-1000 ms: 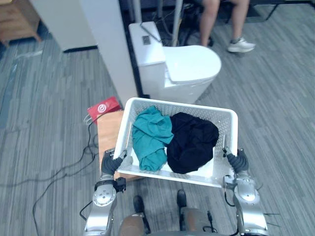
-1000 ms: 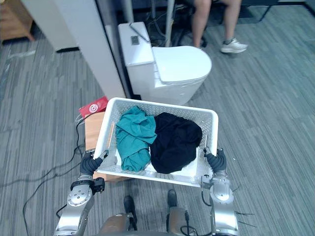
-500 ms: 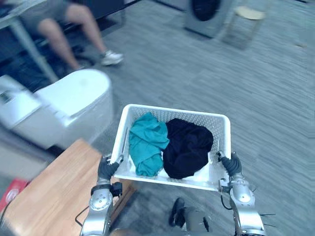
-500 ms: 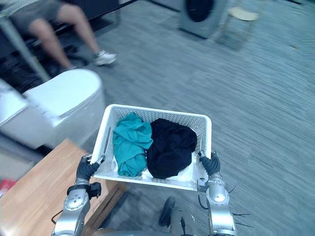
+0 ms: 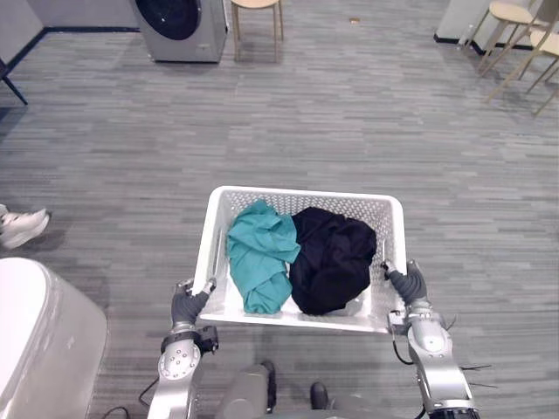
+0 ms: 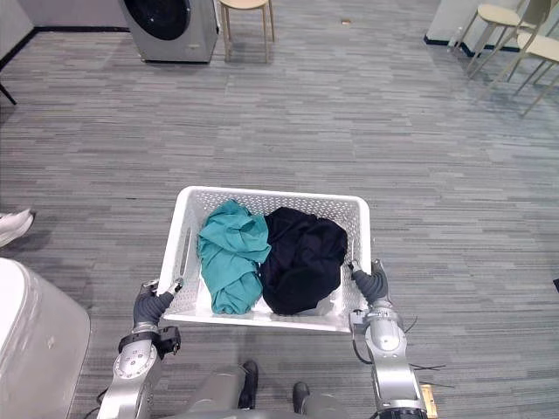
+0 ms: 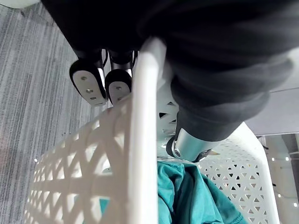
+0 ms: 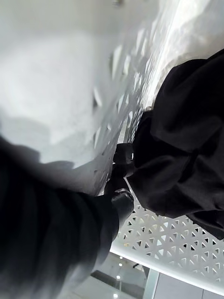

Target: Pick up the laundry basket with both hands and put the clothes into the washing machine.

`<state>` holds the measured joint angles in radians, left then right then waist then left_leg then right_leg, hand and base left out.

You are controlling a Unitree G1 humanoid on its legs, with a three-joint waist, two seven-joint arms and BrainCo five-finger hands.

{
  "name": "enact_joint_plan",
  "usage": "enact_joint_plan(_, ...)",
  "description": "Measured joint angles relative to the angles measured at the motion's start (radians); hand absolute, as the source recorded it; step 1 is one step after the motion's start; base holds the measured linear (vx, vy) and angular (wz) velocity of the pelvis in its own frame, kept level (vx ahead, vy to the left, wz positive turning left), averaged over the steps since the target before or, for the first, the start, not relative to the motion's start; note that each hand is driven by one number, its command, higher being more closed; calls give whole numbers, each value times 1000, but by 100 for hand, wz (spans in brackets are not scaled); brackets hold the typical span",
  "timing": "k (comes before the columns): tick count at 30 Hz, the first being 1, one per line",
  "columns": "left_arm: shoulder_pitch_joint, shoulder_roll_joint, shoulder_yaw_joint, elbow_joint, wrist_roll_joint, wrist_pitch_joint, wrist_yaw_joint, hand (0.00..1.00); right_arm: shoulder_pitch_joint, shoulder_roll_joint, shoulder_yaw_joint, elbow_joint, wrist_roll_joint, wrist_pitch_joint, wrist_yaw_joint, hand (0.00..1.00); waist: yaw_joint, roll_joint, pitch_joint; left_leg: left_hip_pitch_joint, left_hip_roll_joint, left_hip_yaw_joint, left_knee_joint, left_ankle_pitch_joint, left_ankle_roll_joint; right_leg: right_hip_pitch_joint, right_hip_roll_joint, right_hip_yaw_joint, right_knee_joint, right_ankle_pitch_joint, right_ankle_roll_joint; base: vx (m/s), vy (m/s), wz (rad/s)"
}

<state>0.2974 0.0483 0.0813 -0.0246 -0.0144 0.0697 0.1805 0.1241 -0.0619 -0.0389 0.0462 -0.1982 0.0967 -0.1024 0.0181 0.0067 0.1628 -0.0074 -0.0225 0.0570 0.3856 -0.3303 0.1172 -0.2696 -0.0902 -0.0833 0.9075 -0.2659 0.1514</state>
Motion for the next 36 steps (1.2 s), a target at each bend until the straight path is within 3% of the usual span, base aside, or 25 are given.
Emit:
enact_joint_plan(3,-10,8,0,-14,0,1,0,100,-13,0,-8,0,1,-1,6,100,-5,19,5,82,28,-25,-83,-32,-3,-136,-29,-120,-226,-8,-82,496,-35,11)
enact_joint_plan(5,-19,14,-10,-13,0,8,0,100,-15,-3,-22,0,3,-1,10,100,-11,29,14,160,54,-34,-163,-41,-24,-164,-9,-131,-558,131,-78,548,-97,19)
enact_joint_plan(6,-23,20,-15,-13,1,8,0,100,-16,-4,-21,0,3,0,9,100,-25,14,14,219,49,-38,-215,-43,-49,-176,-16,-128,-742,227,-49,636,-161,40)
enact_joint_plan(7,-29,20,-16,-8,2,8,0,100,-15,-8,-23,0,3,0,9,100,-41,1,19,283,47,-53,-234,-65,-89,-192,-29,-118,-802,261,-62,659,-191,41)
enact_joint_plan(8,-31,16,-16,-3,4,8,0,100,-13,-11,-22,1,3,0,10,100,-47,3,21,314,55,-61,-232,-77,-111,-193,-24,-101,-786,323,-96,727,-231,35)
enact_joint_plan(9,-35,1,-22,14,5,9,0,100,-12,-26,-23,9,2,1,10,100,-57,41,9,340,97,-73,-193,-81,-119,-199,-1,-93,-699,443,-134,619,-185,18)
enact_joint_plan(10,-36,-8,-24,15,6,9,0,100,-11,-30,-28,9,2,2,10,100,-57,56,0,326,117,-78,-142,-74,-132,-211,11,-97,-648,454,-144,928,-286,12)
enact_joint_plan(11,-48,-15,-33,21,6,9,0,100,-13,-37,-44,9,3,2,12,100,-58,79,1,278,150,-80,19,-31,-204,-215,31,-125,-549,413,-172,756,-255,8)
enact_joint_plan(12,-59,-28,-36,30,6,9,0,100,-14,-50,-42,8,5,2,10,100,-57,96,5,181,190,-75,258,113,-262,-177,58,-143,-506,337,-194,908,-346,2)
enact_joint_plan(13,-62,-28,-36,40,6,9,0,100,-14,-56,-40,8,7,3,10,100,-52,102,11,133,213,-64,380,235,-268,-137,74,-145,-515,313,-201,745,-285,-5)
enact_joint_plan(14,-62,-37,-41,57,5,9,0,100,-17,-67,-39,7,16,7,6,100,-39,122,21,26,270,-34,627,346,-263,-30,114,-150,-569,282,-208,851,-285,-26)
enact_joint_plan(15,-59,-37,-49,58,3,8,0,100,-17,-72,-40,7,30,10,-8,100,-17,122,30,-79,302,7,818,266,-199,85,146,-136,-646,271,-222,667,-175,-30)
enact_joint_plan(17,-57,-31,-49,55,-9,3,0,100,-19,-71,-37,0,39,9,-12,100,8,98,40,-198,281,75,839,154,-153,238,144,-105,-765,263,-217,655,-85,-28)
enact_joint_plan(20,-48,-32,-43,30,-24,-11,-2,100,-52,-89,-28,-21,40,8,-11,100,30,88,50,-363,200,142,449,77,-143,376,109,-64,-874,217,-188,626,53,-23)
enact_joint_plan(21,-46,-37,-40,27,-24,-12,-3,100,-68,-104,-20,-11,40,8,-11,100,33,93,53,-383,156,134,180,119,-193,425,87,-57,-893,186,-160,607,144,-13)
enact_joint_plan(23,-31,-45,-40,12,-23,-11,-4,100,-90,-117,-13,16,40,8,-11,100,53,104,55,-405,161,129,-39,235,-238,481,80,-35,-913,145,-140,635,219,-28)
enact_joint_plan(24,-32,-46,-39,1,-21,-8,-4,100,-101,-122,-7,35,40,8,-14,100,63,113,53,-405,157,148,4,334,-198,523,68,-17,-923,116,-123,836,325,-18)
enact_joint_plan(25,-39,-44,-31,-6,-21,-7,-4,100,-120,-124,1,56,40,9,-24,100,55,92,57,-416,126,148,81,270,-76,561,35,-22,-925,103,-102,733,302,2)
enact_joint_plan(26,-40,-45,-28,-8,-21,-6,-4,100,-127,-125,1,63,40,9,-24,100,53,88,56,-419,121,153,119,250,-1,572,22,-22,-921,113,-86,763,324,21)
enact_joint_plan(27,-40,-42,-27,-7,-17,0,-4,100,-127,-120,4,69,40,9,-24,100,58,70,53,-409,104,171,146,208,27,570,-3,-17,-878,113,-71,720,304,-2)
enact_joint_plan(29,-33,-26,-32,-6,-14,3,-4,100,-126,-105,-3,73,38,6,-23,100,72,32,48,-351,58,198,136,122,35,432,-63,17,-529,82,34,661,272,-1)
enact_joint_plan(30,-39,-15,-33,-2,-13,11,-4,100,-123,-96,-5,88,33,7,-21,100,60,17,55,-295,29,188,131,78,29,332,-86,60,-249,126,127,489,189,20)
enact_joint_plan(32,-30,20,-42,8,-11,30,-4,100,-97,-62,-5,106,26,10,-17,100,46,-2,56,-150,-18,180,56,41,25,205,-116,61,82,108,101,770,211,19)
enact_joint_plan(33,-20,39,-53,8,-11,33,-4,100,-71,-60,-2,104,25,10,-10,100,35,7,52,-45,-28,163,-32,39,25,138,-118,10,131,64,19,759,177,19)
enact_joint_plan(36,-42,81,-85,14,-11,31,-5,100,-48,-52,-19,74,25,6,-7,100,-14,25,41,112,-28,93,-172,36,15,-59,-85,-129,-80,-10,-89,622,72,51)
